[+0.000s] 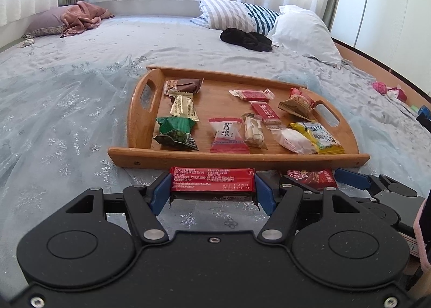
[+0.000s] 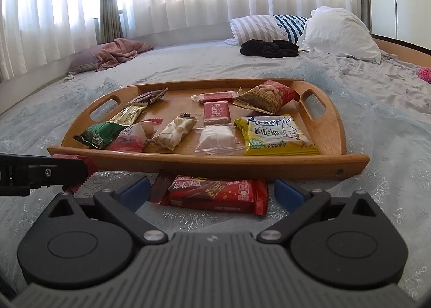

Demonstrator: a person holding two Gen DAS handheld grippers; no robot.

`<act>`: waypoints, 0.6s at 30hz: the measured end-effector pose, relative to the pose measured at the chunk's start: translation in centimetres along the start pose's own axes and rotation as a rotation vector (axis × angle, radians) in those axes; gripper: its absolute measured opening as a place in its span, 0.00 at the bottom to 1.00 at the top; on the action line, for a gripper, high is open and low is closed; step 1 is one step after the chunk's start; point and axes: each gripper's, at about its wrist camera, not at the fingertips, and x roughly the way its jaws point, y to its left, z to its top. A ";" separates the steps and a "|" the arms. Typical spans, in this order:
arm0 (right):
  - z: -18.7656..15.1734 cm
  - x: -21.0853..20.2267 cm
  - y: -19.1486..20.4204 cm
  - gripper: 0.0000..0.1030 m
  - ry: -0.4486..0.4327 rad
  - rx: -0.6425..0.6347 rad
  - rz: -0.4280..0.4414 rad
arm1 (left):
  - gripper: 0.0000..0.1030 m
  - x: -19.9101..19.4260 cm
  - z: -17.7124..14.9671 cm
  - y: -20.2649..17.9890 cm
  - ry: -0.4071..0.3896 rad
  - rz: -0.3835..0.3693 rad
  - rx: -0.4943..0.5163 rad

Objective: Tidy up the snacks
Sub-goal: 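Grasp the long red bar with the left gripper while the right grasps the red chocolate pack, then carry the red bar and red chocolate pack over the tray with both grippers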

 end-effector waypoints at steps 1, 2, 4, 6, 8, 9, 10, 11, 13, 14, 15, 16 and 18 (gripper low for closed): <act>0.0 0.0 0.1 0.98 0.002 -0.002 0.001 | 0.62 0.1 0.0 0.0 0.000 0.006 -0.001; -0.1 0.0 0.1 0.97 0.004 -0.002 0.002 | 0.62 0.2 -0.1 0.0 0.000 0.010 0.001; -0.1 0.0 0.3 0.96 0.008 -0.004 0.001 | 0.62 0.4 -0.2 -0.1 0.000 0.014 0.002; -0.2 -0.1 0.5 0.92 0.001 -0.007 -0.012 | 0.62 0.6 -0.2 -0.1 0.004 0.011 0.002; -0.2 -0.1 0.5 0.87 -0.001 -0.005 -0.024 | 0.62 0.8 -0.3 -0.3 0.008 0.009 0.001; -0.2 -0.1 0.5 0.86 0.000 -0.003 -0.025 | 0.62 0.8 -0.3 -0.3 0.009 0.010 0.002; -0.2 0.0 0.5 0.84 0.001 -0.004 -0.025 | 0.62 0.9 -0.4 -0.4 0.010 0.012 0.003; -0.2 0.0 0.5 0.82 0.000 -0.006 -0.026 | 0.62 0.9 -0.4 -0.4 0.011 0.013 0.004; -0.3 -0.1 0.6 0.78 -0.001 -0.013 -0.027 | 0.62 1.0 -0.5 -0.5 0.010 0.018 0.008; -0.3 -0.1 0.7 0.76 -0.003 -0.017 -0.029 | 0.62 1.0 -0.5 -0.5 0.009 0.019 0.009; -0.3 -0.2 0.8 0.74 -0.005 -0.020 -0.031 | 0.62 1.0 -0.5 -0.5 0.009 0.020 0.010; -0.3 -0.2 0.8 0.71 -0.006 -0.020 -0.030 | 0.62 1.0 -0.5 -0.5 0.009 0.021 0.009; -0.4 -0.3 0.8 0.69 -0.008 -0.020 -0.029 | 0.62 1.0 -0.5 -0.5 0.008 0.023 0.009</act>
